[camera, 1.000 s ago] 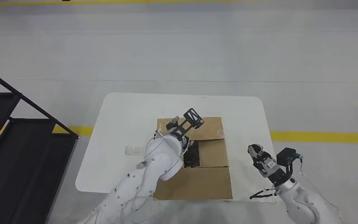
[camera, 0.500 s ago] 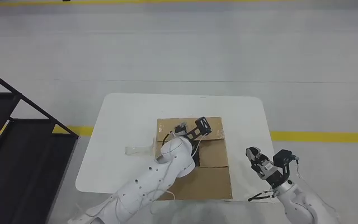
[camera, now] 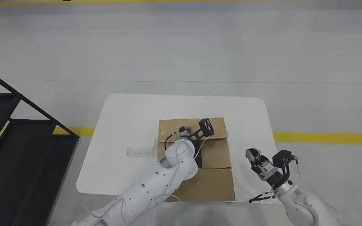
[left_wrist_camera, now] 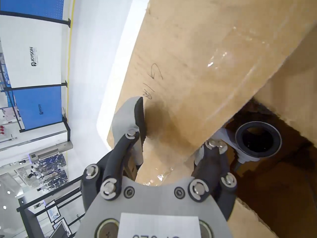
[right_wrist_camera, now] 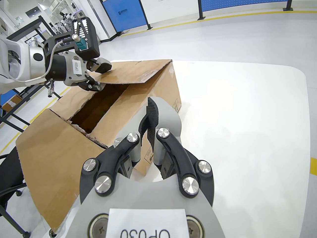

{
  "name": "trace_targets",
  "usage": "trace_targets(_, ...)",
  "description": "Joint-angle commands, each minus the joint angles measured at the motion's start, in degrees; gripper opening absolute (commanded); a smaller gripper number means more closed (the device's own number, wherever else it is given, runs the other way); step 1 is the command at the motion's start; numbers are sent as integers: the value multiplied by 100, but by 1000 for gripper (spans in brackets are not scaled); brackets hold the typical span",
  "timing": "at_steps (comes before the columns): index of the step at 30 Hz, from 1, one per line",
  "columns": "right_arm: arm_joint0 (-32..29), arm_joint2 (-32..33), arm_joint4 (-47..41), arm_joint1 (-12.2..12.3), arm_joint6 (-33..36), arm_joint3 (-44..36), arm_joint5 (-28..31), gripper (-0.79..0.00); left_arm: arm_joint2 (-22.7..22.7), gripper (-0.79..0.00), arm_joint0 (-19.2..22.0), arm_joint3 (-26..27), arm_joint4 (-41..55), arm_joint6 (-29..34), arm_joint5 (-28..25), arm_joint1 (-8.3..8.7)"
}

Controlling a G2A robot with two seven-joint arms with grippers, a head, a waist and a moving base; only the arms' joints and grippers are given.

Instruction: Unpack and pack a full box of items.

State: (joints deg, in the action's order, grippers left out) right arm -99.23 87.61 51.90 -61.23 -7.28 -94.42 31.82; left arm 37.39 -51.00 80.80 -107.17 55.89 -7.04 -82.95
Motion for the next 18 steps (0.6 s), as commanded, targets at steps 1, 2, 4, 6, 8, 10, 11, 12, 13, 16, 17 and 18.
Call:
trace_targets(1, -2, -5, -5, -4, 10, -39, -3, -785, 44, -785, -80, 220, -132, -32, -97, 15)
trace_targets(2, -7, -1, -9, -6, 5, -57, -1, -785, 71, -785, -121, 324, -201, -30, -132, 24)
trace_targets(4, -18, 20, -11, -8, -6, -91, -11, -785, 150, -785, -212, 537, -273, 6, -207, 42)
trace_targets(6, -31, 52, -22, -8, -15, -116, -14, -785, 221, -785, -297, 746, -376, 62, -311, 62)
trace_targets(8, -46, 93, -42, -9, -41, -143, -8, -785, 308, -785, -394, 949, -444, 102, -388, 81)
trace_targets(10, -66, 137, -67, -9, -58, -167, 0, -785, 401, -785, -482, 1145, -520, 152, -467, 100)
trace_targets(11, -77, 156, -74, -9, -62, -177, 6, -785, 453, -665, -520, 1235, -564, 160, -468, 108)
trace_targets(12, -87, 177, -75, -9, -68, -189, 3, -785, 503, -40, -540, 1299, -645, 165, -446, 114)
trace_targets(13, -99, 188, -79, -9, -67, -199, 2, -785, 546, 0, -552, 1341, -694, 163, -425, 114)
trace_targets(16, -115, 204, -92, -14, -67, -209, 8, -785, 655, 0, -458, 1321, -814, 105, -282, 83)
trace_targets(17, -116, 202, -92, -16, -68, -208, 7, -785, 677, 0, -395, 1290, -856, 83, -211, 64)
trace_targets(18, -117, 197, -88, -18, -70, -205, 6, -785, 698, 0, -333, 1264, -840, 61, -136, 39)
